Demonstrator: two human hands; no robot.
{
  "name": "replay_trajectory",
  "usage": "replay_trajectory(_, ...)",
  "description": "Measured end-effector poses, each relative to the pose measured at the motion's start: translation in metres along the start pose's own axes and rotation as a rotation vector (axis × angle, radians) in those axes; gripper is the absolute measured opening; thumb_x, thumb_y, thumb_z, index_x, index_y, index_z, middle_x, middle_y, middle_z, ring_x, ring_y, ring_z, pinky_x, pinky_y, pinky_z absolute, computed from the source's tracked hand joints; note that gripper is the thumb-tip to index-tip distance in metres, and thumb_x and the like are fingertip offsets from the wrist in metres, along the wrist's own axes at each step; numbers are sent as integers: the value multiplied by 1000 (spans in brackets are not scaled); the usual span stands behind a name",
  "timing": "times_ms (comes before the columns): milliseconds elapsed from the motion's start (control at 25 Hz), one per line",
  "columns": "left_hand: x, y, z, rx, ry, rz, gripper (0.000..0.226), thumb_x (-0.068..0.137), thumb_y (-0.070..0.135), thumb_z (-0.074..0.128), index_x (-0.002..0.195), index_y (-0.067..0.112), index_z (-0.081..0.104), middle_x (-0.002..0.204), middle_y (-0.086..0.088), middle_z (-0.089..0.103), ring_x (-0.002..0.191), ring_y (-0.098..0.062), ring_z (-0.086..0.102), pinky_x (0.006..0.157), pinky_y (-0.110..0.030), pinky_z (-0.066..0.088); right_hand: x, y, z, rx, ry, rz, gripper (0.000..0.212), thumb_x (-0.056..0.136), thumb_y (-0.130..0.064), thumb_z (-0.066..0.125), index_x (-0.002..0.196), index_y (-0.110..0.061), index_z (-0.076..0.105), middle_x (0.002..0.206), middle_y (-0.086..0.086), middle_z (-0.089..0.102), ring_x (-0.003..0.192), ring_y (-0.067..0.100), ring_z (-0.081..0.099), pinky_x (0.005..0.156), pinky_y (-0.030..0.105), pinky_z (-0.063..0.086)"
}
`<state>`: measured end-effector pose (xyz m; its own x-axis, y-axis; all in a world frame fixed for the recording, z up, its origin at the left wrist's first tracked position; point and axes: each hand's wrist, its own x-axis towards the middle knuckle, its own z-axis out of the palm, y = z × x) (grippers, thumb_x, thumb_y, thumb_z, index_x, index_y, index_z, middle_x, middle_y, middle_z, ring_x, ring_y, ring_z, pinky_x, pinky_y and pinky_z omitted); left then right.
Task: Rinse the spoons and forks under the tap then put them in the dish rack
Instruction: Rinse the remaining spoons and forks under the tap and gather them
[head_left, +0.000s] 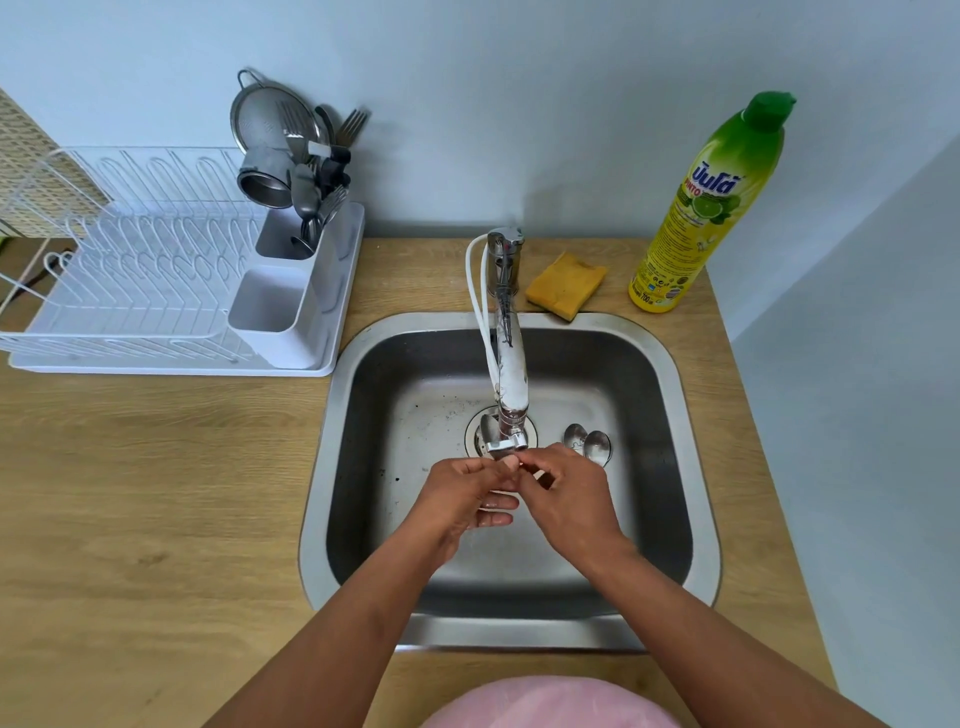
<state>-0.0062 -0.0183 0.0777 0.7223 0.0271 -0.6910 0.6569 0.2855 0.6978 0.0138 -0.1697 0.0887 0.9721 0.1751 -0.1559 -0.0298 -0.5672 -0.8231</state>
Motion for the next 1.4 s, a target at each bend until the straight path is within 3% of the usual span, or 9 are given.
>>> replay_trajectory(280,-3,-1,0,-89,-43,-34,31,95,22,69,112,-3,75,90,-11,76,75,-20,70,65,-31,59,-3,4,-5,33,-108,29,31,89,-17,70,115,-32,76,85,-13,60,65,1,58,65,7,43)
replay_trajectory(400,-4,-4,-3,-196,-107,-73,32,95,19,69,115,-5,72,89,-12,74,78,-22,69,63,-31,59,-5,6,-8,180,-167,94,25,89,-21,71,111,-32,78,90,-10,62,73,-5,60,69,7,45)
replay_trajectory(560,-2,-8,1,-188,-119,-94,19,98,14,62,102,3,77,84,-11,73,70,-19,71,60,-31,60,-9,17,-10,369,-112,204,20,91,-19,67,98,-31,82,91,-3,76,76,7,68,70,20,52)
replay_trajectory(640,-1,-10,5,-97,-61,-79,20,100,14,59,100,5,77,83,-9,71,66,-17,70,59,-30,59,-7,30,-7,238,53,285,14,92,-25,66,95,-24,80,91,-4,77,81,15,70,72,28,54)
replay_trajectory(720,-1,-11,6,-24,-15,-52,20,100,17,60,98,8,77,83,-6,71,66,-16,70,58,-28,59,1,48,-7,-70,126,375,24,90,-28,66,110,-15,72,109,8,72,99,27,67,84,30,51)
replay_trajectory(800,-1,-12,2,5,2,-30,19,99,19,63,99,10,79,84,-5,71,67,-16,70,59,-28,59,12,66,-9,-298,32,510,49,88,-30,66,128,-3,57,129,21,57,119,38,56,97,38,47)
replay_trajectory(880,-3,-12,-3,17,11,-18,18,98,21,66,101,11,80,85,-5,70,68,-16,70,60,-27,59,20,77,-9,-412,-37,588,56,87,-28,66,131,0,48,137,23,49,126,42,50,101,42,45)
replay_trajectory(1120,-5,-12,-12,2,46,-17,19,96,22,68,102,9,81,84,-6,71,68,-17,69,61,-27,59,37,90,4,-387,-73,630,45,84,-15,67,124,-2,48,124,21,64,110,40,65,85,37,53)
replay_trajectory(1400,4,-21,-17,28,82,-63,18,97,21,67,98,11,82,87,-9,70,69,-19,70,60,-29,59,41,95,14,-495,-163,544,27,79,-24,60,101,-10,64,109,15,68,98,36,66,68,28,44)
